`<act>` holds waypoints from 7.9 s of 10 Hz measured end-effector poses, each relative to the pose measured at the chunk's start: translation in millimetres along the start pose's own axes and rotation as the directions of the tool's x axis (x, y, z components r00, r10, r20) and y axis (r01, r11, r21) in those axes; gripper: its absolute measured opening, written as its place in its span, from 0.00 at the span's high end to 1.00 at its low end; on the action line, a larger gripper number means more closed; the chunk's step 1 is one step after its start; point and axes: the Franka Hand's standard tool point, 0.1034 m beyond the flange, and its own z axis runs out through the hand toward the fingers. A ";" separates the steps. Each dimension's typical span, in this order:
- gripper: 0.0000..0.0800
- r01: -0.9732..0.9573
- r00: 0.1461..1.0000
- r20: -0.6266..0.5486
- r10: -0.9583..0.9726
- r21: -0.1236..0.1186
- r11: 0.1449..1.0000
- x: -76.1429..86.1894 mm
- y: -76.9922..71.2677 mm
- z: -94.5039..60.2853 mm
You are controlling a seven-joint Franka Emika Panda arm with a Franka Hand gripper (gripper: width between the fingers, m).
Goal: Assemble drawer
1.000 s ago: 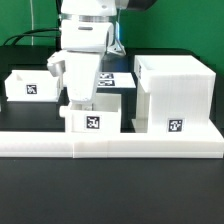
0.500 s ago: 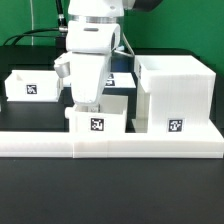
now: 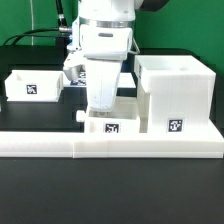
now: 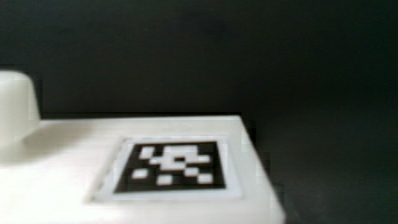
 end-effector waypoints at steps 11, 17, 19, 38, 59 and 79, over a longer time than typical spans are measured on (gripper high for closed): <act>0.95 0.017 1.000 -0.007 -0.017 -0.049 0.999 8.6 1.5 1.3; 0.95 0.046 0.999 0.014 -0.045 -0.032 0.998 15.8 3.3 -0.5; 0.95 0.026 1.000 0.011 -0.026 -0.034 0.999 19.9 2.4 0.9; 0.19 0.125 0.992 0.018 -0.125 0.013 0.992 -35.2 19.1 -37.6; 0.19 0.072 0.990 -0.132 -0.053 0.143 0.987 16.9 45.6 -19.9; 0.19 0.050 0.991 -0.121 -0.059 -0.083 0.995 -76.6 -22.0 -34.1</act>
Offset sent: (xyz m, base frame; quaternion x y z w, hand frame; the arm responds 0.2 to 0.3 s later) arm 0.0000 0.0000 0.0000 0.0000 0.0000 0.0000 1.0000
